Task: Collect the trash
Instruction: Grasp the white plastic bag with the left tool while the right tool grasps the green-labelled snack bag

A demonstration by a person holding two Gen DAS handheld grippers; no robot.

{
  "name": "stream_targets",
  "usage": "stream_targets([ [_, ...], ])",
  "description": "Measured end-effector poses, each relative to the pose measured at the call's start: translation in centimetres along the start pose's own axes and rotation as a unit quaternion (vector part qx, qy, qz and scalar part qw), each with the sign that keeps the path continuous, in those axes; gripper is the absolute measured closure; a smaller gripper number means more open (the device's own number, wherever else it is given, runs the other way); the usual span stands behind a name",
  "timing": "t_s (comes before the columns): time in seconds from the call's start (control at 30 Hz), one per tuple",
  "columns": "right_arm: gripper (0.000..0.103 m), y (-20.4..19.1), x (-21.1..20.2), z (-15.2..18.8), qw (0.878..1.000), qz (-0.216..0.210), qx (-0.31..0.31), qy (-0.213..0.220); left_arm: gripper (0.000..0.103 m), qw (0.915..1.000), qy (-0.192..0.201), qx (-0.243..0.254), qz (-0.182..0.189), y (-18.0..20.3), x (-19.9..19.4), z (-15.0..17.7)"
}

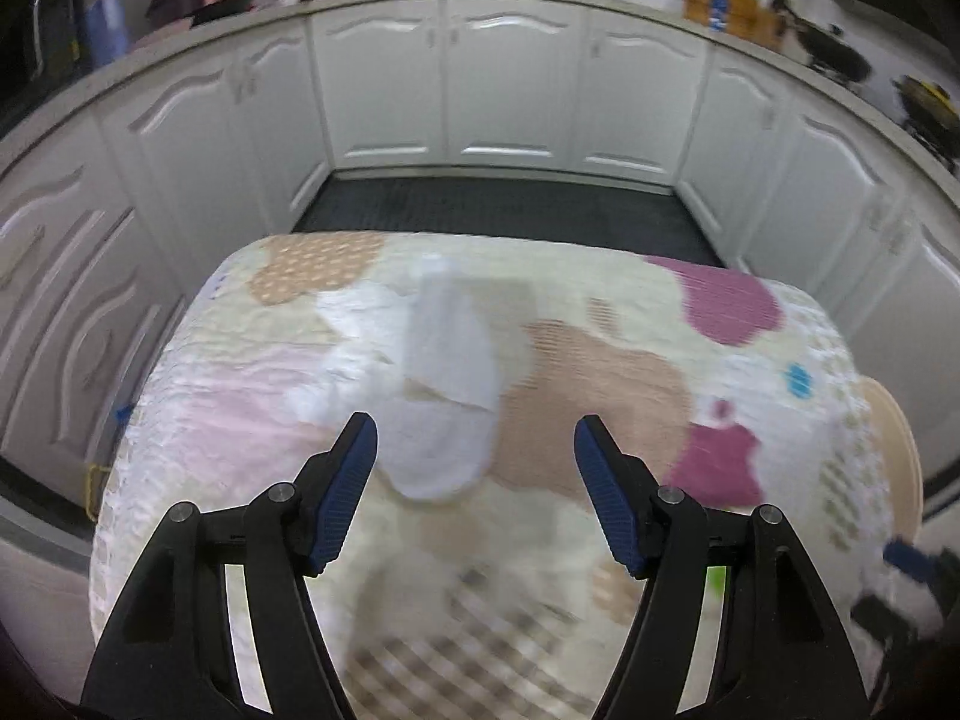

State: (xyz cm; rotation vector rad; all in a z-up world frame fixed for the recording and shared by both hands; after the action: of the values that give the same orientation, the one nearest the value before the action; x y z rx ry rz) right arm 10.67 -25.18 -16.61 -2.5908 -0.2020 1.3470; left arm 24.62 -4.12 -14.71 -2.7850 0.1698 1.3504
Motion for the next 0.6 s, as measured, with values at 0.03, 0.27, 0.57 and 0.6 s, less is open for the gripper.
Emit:
stream_targets([
  [0.03,0.032,-0.6,0.4,0.1,1.0,-0.003,-0.006,-0.004,0.035,1.0,-0.004,-0.008,-0.002,-0.6,0.6,-0.2],
  [0.27,0.032,-3.8,4.3,0.5,0.996,-0.008,-0.075,-0.047,0.035,0.9989,-0.023,-0.039,-0.016,-3.4,3.6,-1.4],
  [0.57,0.032,-2.5,9.8,-6.6,0.996,0.038,-0.075,-0.036,0.035,0.9992,-0.022,-0.034,-0.006,-3.6,4.2,-2.9],
  [0.6,0.032,-2.6,10.3,-7.3,0.996,0.04,-0.073,-0.033,0.035,0.9992,-0.022,-0.034,-0.006,-3.7,4.3,-3.0],
])
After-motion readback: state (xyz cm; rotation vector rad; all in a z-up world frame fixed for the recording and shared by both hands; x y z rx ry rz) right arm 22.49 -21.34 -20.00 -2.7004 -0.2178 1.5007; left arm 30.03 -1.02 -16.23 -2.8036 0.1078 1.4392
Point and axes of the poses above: each gripper's, at about its wrist camera, not at the fingertips, and x roughly the way its jaws point, y to its right, z to its underside, the point moved 10 cm from there along x, roughly the way its jaws point, and after that the axes turned 1 degree about -z, right-handed, at the moved point
